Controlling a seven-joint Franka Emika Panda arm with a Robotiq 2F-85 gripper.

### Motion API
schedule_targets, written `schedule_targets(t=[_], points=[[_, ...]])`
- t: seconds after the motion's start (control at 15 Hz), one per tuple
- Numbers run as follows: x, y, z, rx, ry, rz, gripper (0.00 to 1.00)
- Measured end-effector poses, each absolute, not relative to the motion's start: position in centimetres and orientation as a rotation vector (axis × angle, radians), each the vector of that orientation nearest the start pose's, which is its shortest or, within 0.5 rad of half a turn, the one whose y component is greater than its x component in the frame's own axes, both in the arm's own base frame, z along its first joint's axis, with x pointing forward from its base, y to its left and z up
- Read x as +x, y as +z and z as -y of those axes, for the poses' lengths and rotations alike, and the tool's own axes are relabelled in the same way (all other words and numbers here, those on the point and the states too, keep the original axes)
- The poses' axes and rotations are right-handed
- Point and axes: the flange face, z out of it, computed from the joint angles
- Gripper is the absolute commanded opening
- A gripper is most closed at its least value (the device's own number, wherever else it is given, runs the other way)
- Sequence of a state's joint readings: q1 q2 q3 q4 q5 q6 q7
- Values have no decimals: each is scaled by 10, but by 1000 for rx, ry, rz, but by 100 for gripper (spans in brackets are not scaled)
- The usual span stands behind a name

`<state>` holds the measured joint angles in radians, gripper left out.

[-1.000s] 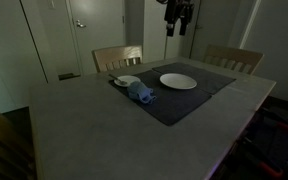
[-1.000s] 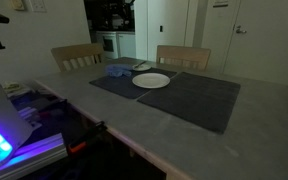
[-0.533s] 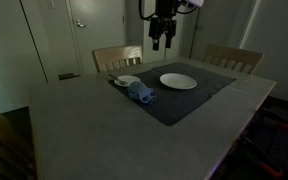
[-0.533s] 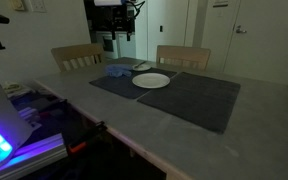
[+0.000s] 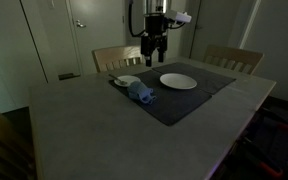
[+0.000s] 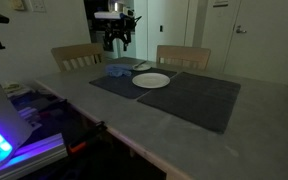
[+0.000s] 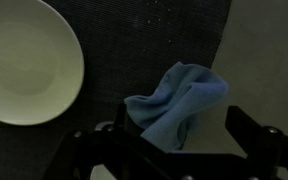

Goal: Pick up the towel and clean the plate

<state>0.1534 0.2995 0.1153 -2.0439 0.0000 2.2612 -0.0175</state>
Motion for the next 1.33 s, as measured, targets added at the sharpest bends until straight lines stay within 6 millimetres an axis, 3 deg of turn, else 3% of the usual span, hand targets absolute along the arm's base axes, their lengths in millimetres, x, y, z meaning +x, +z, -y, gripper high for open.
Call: schedule_targets(t=[0.67, 1.07, 1.33], points=[[567, 284, -160, -3088, 136, 415, 100], [605, 250, -184, -3044, 147, 426, 100], [617, 229, -189, -3051, 200, 388, 100]])
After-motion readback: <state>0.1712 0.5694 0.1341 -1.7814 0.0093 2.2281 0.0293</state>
